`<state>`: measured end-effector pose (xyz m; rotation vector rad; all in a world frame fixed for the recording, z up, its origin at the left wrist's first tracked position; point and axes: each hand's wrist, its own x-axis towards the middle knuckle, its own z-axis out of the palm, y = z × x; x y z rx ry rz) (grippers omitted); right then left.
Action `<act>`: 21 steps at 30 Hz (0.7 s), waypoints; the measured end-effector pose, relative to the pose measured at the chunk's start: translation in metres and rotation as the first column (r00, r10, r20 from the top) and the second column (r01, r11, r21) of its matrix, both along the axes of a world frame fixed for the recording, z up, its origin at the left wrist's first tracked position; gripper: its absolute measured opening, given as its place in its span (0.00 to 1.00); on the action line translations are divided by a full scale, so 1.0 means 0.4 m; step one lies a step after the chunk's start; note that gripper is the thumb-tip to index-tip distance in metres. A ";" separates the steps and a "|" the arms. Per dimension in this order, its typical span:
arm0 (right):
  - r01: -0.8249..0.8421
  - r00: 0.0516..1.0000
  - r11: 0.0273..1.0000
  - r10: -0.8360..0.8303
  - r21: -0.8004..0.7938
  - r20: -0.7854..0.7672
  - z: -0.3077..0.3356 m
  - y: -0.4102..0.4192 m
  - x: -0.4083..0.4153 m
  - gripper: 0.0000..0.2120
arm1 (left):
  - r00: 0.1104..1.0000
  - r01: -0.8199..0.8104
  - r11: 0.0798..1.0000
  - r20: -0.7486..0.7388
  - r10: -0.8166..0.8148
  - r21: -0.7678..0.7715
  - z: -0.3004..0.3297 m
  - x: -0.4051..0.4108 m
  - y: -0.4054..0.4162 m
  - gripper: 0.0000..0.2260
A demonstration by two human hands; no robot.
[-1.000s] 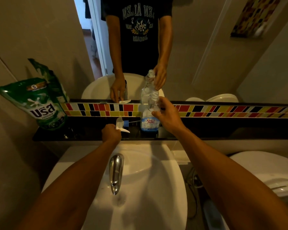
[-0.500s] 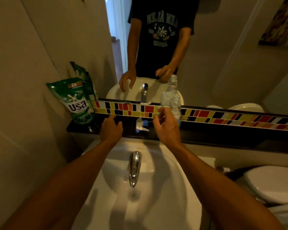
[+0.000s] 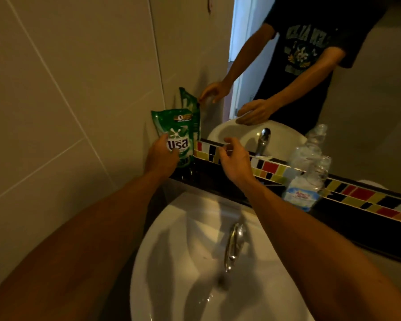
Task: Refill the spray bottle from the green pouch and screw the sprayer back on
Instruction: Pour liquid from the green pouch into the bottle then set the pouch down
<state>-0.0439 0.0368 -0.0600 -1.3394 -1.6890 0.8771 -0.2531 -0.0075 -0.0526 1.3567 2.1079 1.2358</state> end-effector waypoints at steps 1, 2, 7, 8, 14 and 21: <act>-0.015 1.000 1.000 0.015 -0.015 -0.003 0.006 0.012 -0.021 0.19 | 1.000 -0.001 1.000 0.004 0.001 0.002 0.007 -0.010 0.004 0.18; -0.034 0.999 0.999 0.034 -0.030 -0.013 0.012 0.025 -0.042 0.19 | 1.000 -0.005 1.000 0.005 0.005 0.002 0.009 -0.021 0.010 0.18; -0.124 0.992 0.988 0.124 -0.089 -0.006 0.020 0.085 -0.125 0.18 | 0.999 -0.042 0.999 0.026 0.042 0.001 0.016 -0.066 0.056 0.15; -0.132 0.991 0.987 0.133 -0.095 0.002 0.017 0.099 -0.140 0.17 | 0.998 -0.046 0.999 0.038 0.046 0.000 0.014 -0.073 0.067 0.15; -0.161 0.987 0.976 0.160 -0.150 -0.013 -0.002 0.165 -0.216 0.19 | 0.979 -0.109 0.994 0.175 0.108 -0.005 -0.013 -0.109 0.129 0.18; -0.162 0.986 0.969 0.150 -0.184 -0.075 -0.047 0.227 -0.281 0.17 | 0.973 -0.166 0.985 0.152 0.172 -0.054 -0.047 -0.148 0.188 0.12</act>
